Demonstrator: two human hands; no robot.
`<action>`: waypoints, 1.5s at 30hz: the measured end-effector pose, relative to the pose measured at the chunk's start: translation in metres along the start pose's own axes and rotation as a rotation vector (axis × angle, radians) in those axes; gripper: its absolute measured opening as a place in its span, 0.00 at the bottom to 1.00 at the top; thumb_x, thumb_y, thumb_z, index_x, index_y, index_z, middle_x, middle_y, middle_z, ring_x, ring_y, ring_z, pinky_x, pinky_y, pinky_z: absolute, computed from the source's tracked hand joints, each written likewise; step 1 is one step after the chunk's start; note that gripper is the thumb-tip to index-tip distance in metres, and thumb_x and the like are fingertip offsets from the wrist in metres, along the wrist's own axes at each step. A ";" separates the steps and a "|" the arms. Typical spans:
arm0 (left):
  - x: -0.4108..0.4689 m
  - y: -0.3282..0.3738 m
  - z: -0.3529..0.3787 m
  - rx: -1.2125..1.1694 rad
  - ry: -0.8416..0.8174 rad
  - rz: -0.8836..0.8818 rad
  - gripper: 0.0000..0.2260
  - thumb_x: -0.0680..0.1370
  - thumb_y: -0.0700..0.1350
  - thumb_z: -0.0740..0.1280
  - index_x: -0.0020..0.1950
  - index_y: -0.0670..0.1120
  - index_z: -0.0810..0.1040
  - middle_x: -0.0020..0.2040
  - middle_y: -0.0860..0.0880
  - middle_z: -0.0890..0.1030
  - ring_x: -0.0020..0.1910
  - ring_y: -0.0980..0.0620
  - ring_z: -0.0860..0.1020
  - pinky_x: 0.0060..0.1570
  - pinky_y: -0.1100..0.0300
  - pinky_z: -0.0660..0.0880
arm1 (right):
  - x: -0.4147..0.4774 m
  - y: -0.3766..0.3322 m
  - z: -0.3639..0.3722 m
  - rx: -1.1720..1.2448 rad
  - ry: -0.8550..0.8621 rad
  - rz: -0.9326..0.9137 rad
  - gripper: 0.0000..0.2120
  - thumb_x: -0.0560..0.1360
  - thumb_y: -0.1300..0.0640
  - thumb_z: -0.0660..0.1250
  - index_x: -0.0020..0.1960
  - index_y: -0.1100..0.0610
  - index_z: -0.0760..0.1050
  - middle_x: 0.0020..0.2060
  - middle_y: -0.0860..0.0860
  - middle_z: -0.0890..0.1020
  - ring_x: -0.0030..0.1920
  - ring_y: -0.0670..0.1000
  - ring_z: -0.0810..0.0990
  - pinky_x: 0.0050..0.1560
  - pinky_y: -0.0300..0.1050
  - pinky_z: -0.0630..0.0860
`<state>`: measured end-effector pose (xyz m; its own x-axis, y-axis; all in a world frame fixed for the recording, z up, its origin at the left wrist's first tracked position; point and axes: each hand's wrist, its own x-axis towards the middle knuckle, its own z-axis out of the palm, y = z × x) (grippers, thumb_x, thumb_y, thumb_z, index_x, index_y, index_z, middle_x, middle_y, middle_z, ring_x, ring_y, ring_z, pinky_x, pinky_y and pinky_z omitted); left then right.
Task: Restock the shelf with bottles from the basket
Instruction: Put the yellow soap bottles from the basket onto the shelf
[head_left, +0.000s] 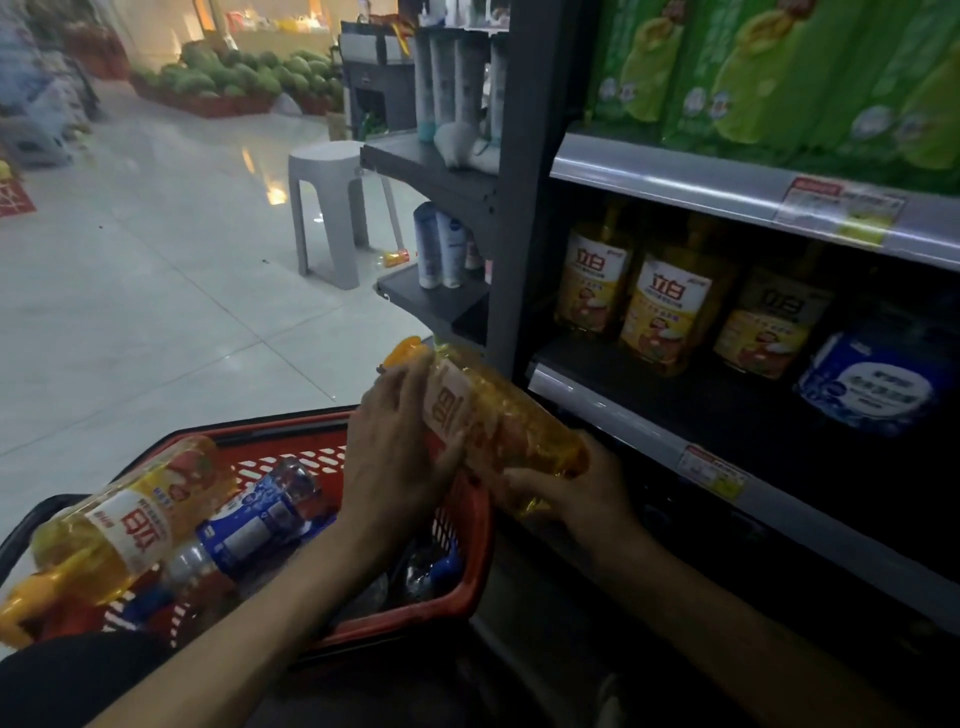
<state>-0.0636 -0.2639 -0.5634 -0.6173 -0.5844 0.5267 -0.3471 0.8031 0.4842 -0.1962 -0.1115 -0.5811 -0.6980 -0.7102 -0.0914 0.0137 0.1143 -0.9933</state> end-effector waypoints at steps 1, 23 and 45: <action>0.002 0.005 0.001 -0.145 -0.021 -0.124 0.30 0.73 0.53 0.78 0.71 0.55 0.70 0.63 0.58 0.73 0.63 0.54 0.72 0.60 0.57 0.71 | 0.000 -0.001 -0.005 0.058 0.013 0.036 0.26 0.66 0.56 0.81 0.59 0.44 0.74 0.55 0.48 0.83 0.53 0.49 0.84 0.51 0.53 0.84; 0.034 0.081 0.043 -1.084 -0.388 -0.294 0.27 0.69 0.41 0.77 0.66 0.45 0.75 0.57 0.50 0.86 0.57 0.52 0.85 0.48 0.62 0.82 | 0.017 -0.015 -0.092 -0.116 0.014 0.037 0.41 0.54 0.46 0.87 0.64 0.41 0.75 0.56 0.41 0.84 0.57 0.44 0.83 0.60 0.54 0.81; 0.094 0.179 0.153 -0.739 -0.383 0.210 0.33 0.68 0.43 0.83 0.71 0.54 0.75 0.67 0.51 0.73 0.62 0.69 0.74 0.57 0.70 0.76 | 0.046 0.011 -0.193 0.046 0.642 -0.202 0.19 0.61 0.64 0.84 0.49 0.58 0.84 0.47 0.49 0.88 0.50 0.49 0.86 0.54 0.54 0.83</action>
<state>-0.2915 -0.1573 -0.5345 -0.8592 -0.2458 0.4487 0.2680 0.5308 0.8040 -0.3661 -0.0088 -0.5826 -0.9769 -0.1591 0.1425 -0.1415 -0.0176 -0.9898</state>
